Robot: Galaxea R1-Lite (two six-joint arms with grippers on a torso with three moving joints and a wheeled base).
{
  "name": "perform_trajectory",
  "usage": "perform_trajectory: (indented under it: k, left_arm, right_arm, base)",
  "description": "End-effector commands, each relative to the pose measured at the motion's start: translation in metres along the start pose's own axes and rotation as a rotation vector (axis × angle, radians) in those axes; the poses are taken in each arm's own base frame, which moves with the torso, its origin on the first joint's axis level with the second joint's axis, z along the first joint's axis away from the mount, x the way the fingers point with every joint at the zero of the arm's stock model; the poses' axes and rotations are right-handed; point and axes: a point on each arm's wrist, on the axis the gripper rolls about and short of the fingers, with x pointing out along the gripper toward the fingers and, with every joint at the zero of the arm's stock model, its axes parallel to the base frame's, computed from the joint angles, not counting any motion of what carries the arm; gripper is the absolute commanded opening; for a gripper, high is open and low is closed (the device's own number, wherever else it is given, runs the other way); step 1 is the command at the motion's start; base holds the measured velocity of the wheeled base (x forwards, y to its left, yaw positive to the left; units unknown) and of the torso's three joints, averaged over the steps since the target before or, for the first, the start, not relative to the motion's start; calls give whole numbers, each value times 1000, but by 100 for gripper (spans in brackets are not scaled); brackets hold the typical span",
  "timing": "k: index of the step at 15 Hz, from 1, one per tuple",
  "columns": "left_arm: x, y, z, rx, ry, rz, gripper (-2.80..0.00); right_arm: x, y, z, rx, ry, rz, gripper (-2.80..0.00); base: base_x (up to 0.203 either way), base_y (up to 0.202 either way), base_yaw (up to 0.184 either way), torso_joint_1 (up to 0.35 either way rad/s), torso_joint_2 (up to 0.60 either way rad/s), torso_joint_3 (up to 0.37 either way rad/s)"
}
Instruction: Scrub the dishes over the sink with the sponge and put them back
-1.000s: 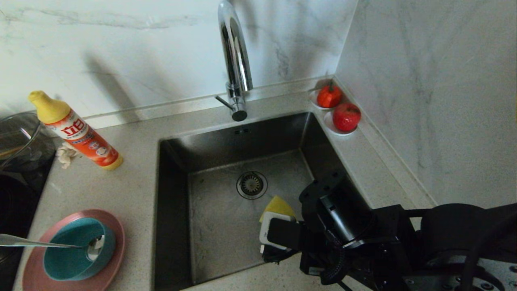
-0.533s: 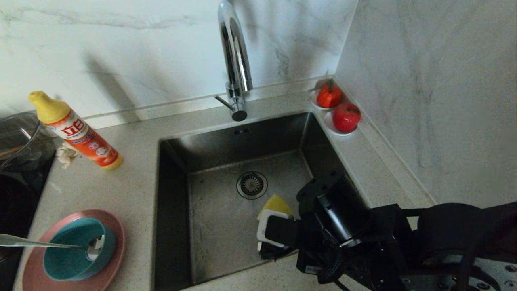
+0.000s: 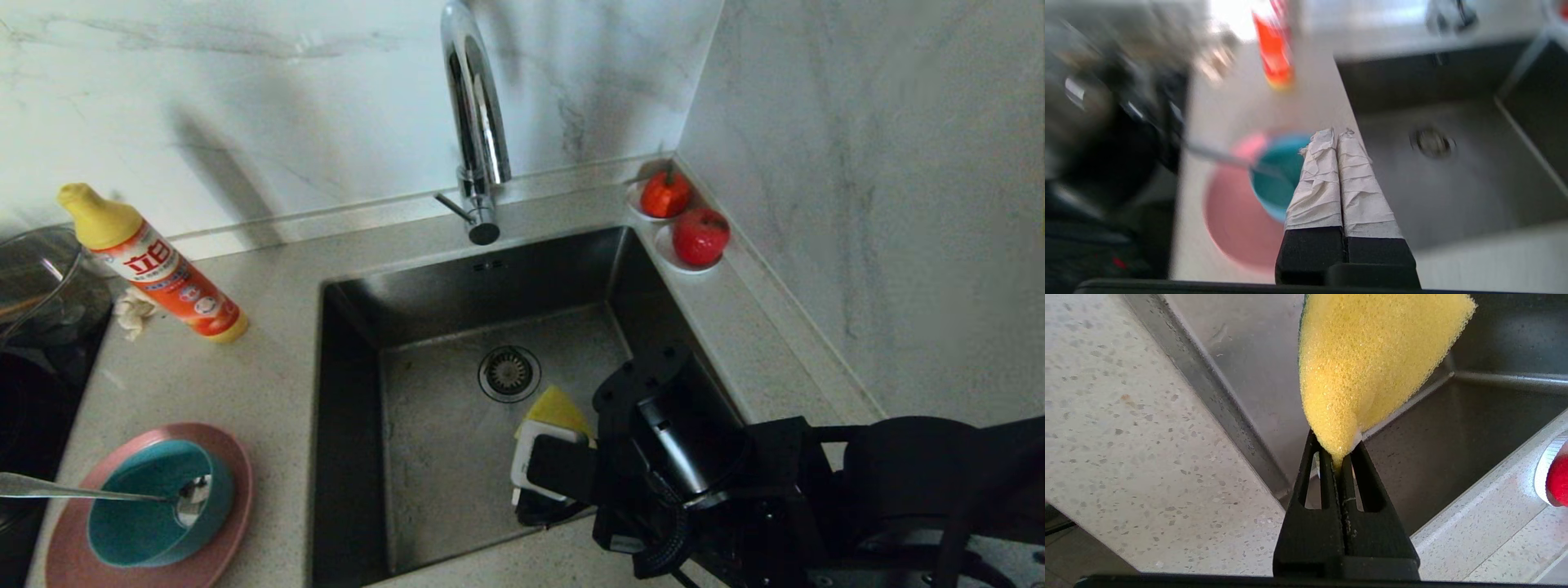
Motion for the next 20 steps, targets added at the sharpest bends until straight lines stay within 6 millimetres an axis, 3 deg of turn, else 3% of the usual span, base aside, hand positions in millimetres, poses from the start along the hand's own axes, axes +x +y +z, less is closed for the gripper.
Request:
perform_trajectory:
  k: [1, 4, 6, 9, 12, 14, 18, 19, 20]
  left_arm:
    - [34, -1, 38, -6, 83, 40, -280]
    - [99, -4, 66, -15, 193, 105, -280]
    - [149, -8, 66, -6, 284, 130, -280]
    - [224, -14, 39, 16, 400, 191, -280]
    - [284, -17, 11, 29, 355, 313, -280]
    - [300, -17, 9, 18, 276, 392, -280]
    - [305, -17, 0, 13, 275, 426, -280]
    - [305, -17, -1, 6, 266, 430, 0]
    - [304, -18, 0, 1, 261, 428, 0]
  right_arm:
    - [-3, -1, 1, -2, -9, -5, -280]
    - [-2, 0, 2, -3, -8, -4, -280]
    - [0, 0, 2, -3, -6, -4, -280]
    - [2, 1, 2, -2, -2, -4, -280]
    - [1, -2, 3, 2, -6, -11, -280]
    - [-2, -4, 3, 6, -6, -18, -280]
    - [-3, -6, 6, 9, -12, -24, -280]
    - [-3, -8, 7, 11, -10, -36, -280]
    - [-4, -9, 7, 12, -9, -42, -280]
  base:
    - [0, 0, 0, 0, 0, 0]
    - [0, 0, 0, 0, 0, 0]
    - [0, 0, 0, 0, 0, 0]
    - [0, 0, 0, 0, 0, 0]
    - [0, 0, 0, 0, 0, 0]
    - [0, 0, 0, 0, 0, 0]
    - [0, 0, 0, 0, 0, 0]
    - [0, 0, 0, 0, 0, 0]
    - [0, 0, 0, 0, 0, 0]
